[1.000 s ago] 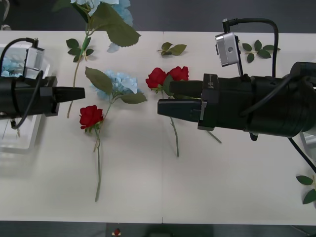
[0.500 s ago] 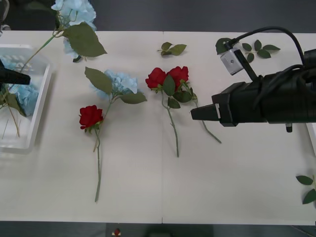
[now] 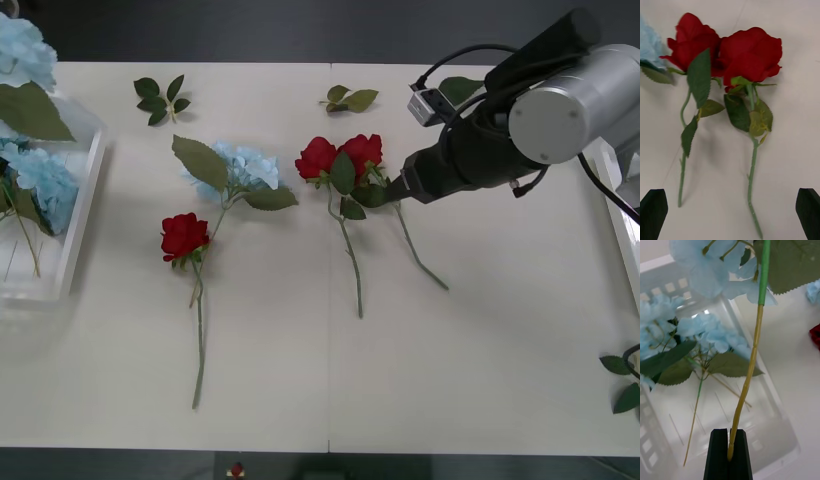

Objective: Put the red flowers into the right box and the blue flowers into the left box

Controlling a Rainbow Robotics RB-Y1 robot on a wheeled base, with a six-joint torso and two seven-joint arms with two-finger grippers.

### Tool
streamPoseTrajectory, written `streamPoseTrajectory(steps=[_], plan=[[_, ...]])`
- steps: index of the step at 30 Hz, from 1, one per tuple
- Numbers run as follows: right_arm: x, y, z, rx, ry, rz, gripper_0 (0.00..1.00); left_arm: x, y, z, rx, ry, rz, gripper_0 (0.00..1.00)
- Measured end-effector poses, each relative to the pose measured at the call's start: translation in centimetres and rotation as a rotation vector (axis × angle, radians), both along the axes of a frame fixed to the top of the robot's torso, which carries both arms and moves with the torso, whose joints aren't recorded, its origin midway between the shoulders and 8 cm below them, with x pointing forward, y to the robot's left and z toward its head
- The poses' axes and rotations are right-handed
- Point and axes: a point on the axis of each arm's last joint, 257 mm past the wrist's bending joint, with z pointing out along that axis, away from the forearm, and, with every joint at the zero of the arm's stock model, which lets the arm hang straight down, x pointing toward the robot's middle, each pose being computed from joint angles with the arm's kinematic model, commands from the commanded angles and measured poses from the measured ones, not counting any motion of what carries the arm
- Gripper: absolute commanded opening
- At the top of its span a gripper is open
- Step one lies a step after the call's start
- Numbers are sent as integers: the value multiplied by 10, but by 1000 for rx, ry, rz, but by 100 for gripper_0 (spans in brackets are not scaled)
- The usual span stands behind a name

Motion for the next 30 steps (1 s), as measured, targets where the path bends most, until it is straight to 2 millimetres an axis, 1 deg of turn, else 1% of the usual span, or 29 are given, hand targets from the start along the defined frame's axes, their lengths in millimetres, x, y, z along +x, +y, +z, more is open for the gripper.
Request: streamPoseTrajectory(steps=[2,5,7,10,13,18,22,26,27,28,29,30], plan=[[13,-3,-10,-22,10,-32,100,-14,17,-4,8,3,37,0],[28,-4,-27,-51,27,-73,100,-30,37,-14,33,18,79,0],[36,-4,-39,-75,36,-93,100,-36,47,-22,47,18,107,0],[46,-5,-55,-121,37,-116,100,-41,54,-39,48,22,136,0],[52,-2,-69,-138,42,-137,100,-42,56,-58,50,28,154,0],[61,6,-87,-135,40,-171,100,-37,53,-90,42,16,185,0],[67,9,-103,-144,41,-199,100,-29,47,-112,49,6,196,0],[74,15,-109,-139,32,-214,100,-22,36,-129,71,18,175,0],[75,16,-109,-136,29,-216,71,-22,35,-131,76,23,170,1],[76,18,-109,-131,24,-216,18,-21,34,-132,79,24,167,18],[78,20,-108,-128,20,-215,0,-20,34,-131,80,22,166,37],[78,20,-107,-126,17,-215,0,-20,34,-130,79,20,167,58]])
